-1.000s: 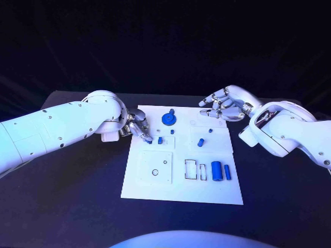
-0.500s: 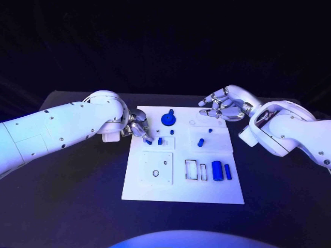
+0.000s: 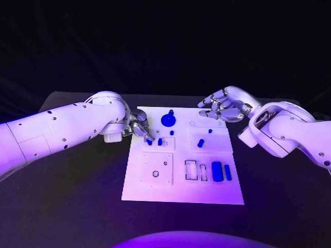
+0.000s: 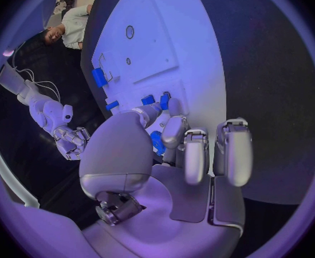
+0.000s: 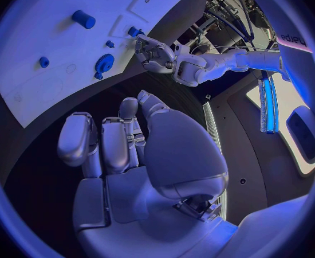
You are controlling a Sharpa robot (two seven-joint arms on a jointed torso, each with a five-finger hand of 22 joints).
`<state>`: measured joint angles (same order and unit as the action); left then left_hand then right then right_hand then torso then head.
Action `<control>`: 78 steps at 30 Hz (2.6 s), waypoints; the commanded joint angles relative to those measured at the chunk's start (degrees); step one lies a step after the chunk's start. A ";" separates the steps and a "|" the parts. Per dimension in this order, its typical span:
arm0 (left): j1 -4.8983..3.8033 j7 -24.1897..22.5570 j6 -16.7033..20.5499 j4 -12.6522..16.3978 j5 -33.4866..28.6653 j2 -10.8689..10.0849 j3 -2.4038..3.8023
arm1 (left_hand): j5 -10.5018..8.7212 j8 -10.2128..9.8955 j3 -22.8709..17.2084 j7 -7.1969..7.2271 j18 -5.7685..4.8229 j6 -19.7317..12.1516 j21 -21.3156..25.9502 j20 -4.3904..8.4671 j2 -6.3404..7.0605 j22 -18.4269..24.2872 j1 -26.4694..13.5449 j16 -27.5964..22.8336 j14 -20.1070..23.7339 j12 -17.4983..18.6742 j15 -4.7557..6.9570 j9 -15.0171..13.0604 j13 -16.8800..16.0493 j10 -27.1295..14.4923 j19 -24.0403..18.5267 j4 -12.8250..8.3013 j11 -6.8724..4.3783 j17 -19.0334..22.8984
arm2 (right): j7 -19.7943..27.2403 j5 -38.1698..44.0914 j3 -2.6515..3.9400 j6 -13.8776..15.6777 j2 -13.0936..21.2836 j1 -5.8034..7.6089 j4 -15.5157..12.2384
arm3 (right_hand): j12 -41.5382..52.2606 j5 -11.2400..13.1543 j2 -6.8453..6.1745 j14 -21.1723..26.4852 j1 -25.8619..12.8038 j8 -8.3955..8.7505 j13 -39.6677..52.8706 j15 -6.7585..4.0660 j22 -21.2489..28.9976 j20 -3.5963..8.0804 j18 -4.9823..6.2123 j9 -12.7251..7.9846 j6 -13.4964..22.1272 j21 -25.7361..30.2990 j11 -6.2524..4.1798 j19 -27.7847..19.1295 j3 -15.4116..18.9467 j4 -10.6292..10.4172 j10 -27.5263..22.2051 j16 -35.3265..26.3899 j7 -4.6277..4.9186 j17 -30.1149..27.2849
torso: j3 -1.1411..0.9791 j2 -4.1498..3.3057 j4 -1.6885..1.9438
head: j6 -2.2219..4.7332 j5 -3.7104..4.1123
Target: Assemble the parts on the task board
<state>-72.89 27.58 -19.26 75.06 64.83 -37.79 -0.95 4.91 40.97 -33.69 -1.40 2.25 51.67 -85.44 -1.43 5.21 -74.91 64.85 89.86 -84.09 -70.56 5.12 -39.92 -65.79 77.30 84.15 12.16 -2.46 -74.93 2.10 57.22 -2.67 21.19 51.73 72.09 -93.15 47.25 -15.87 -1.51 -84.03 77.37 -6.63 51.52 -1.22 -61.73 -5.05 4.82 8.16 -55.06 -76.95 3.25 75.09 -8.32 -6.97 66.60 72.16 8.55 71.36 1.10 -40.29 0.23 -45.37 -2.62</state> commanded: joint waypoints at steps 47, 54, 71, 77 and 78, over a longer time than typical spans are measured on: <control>0.19 2.83 -2.63 0.04 0.43 0.44 -0.10 | -0.12 -0.23 5.22 0.81 -1.11 2.81 -0.76 0.83 1.27 -11.58 -4.36 0.14 -5.91 -1.40 0.72 -0.02 -1.66 2.00 3.84 -0.46 -0.54 -15.07 | 0.86 0.15 0.00 -0.28 -0.19 -0.03 0.00 | -0.32 -1.81 0.11 -1.98 0.03 -0.41 -0.19 0.02 0.12 0.10 0.94 0.05 0.27 0.38 -0.06 -0.29 -0.16 -0.37 -0.24 -0.38 -0.12 -0.11 | 0.03 -0.02 -0.01 | -0.66 0.01; 0.19 2.76 -0.79 0.08 0.61 0.42 -0.09 | 2.34 -0.87 2.79 0.94 -0.96 1.92 -0.21 1.09 0.29 -11.15 1.34 0.14 -5.91 -0.69 1.00 -0.04 -1.19 1.58 3.57 -5.35 -0.78 -15.07 | 0.89 0.13 0.00 -0.26 -0.22 -0.03 0.04 | -0.32 -1.96 0.09 -1.98 0.01 -0.41 -0.20 0.02 0.15 0.10 0.95 0.04 0.28 0.40 -0.06 -0.30 -0.16 -0.40 -0.24 -0.37 -0.11 -0.10 | 0.04 -0.03 -0.02 | -0.66 0.03; 0.21 0.75 3.97 1.39 0.82 -0.06 -0.11 | 2.83 -1.40 -0.59 0.16 -0.86 0.90 0.23 0.83 0.29 -10.87 5.22 0.14 -5.91 0.85 0.54 -0.24 0.18 0.82 3.38 -9.13 -0.22 -15.07 | 1.01 0.01 0.00 -0.16 -0.28 -0.03 0.06 | -0.34 -2.06 0.10 -1.98 -0.04 -0.42 -0.23 0.02 0.17 0.10 0.95 0.04 0.28 0.41 -0.05 -0.31 -0.15 -0.46 -0.25 -0.41 -0.10 -0.12 | 0.01 -0.02 0.01 | -0.68 -0.06; 0.22 0.33 5.46 2.79 1.27 -0.92 -0.11 | 2.79 -1.47 -0.81 0.09 -0.87 0.89 0.21 0.78 0.67 -10.91 5.62 0.14 -5.91 0.90 0.46 -0.25 0.20 0.85 3.39 -9.55 -0.16 -15.07 | 1.03 -0.04 0.00 -0.17 -0.24 -0.03 0.04 | -0.35 -2.10 0.10 -1.98 -0.08 -0.43 -0.24 0.03 0.19 0.10 0.95 0.04 0.28 0.42 -0.04 -0.32 -0.14 -0.51 -0.25 -0.42 -0.09 -0.13 | -0.01 -0.03 -0.02 | -0.61 -0.24; 0.23 0.28 5.83 3.14 1.31 -1.15 -0.10 | 2.79 -1.47 -0.83 0.08 -0.87 0.89 0.21 0.78 0.69 -10.91 5.65 0.14 -5.91 0.91 0.46 -0.25 0.21 0.85 3.39 -9.57 -0.15 -15.07 | 1.04 -0.05 0.00 -0.17 -0.22 -0.03 0.03 | -0.35 -2.11 0.11 -1.98 -0.09 -0.43 -0.25 0.03 0.19 0.10 0.95 0.04 0.28 0.42 -0.04 -0.31 -0.14 -0.51 -0.25 -0.41 -0.09 -0.12 | 0.00 -0.05 -0.01 | -0.55 -0.26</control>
<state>-72.68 28.96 -15.53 77.74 65.50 -38.84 -1.07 7.46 39.88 -30.59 -1.51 2.25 52.99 -85.55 -0.82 5.88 -74.90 69.84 89.86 -83.87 -69.99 5.73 -40.10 -65.66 78.33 83.94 6.85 -2.68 -74.95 2.62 57.10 -2.69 21.13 51.53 72.09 -93.06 47.25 -17.77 -1.51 -84.04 77.37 -6.86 51.34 -1.22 -61.62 -5.04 4.83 8.14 -55.06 -76.76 3.25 75.09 -8.47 -7.12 66.60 71.93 8.55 71.32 1.10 -40.32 0.23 -45.99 -2.79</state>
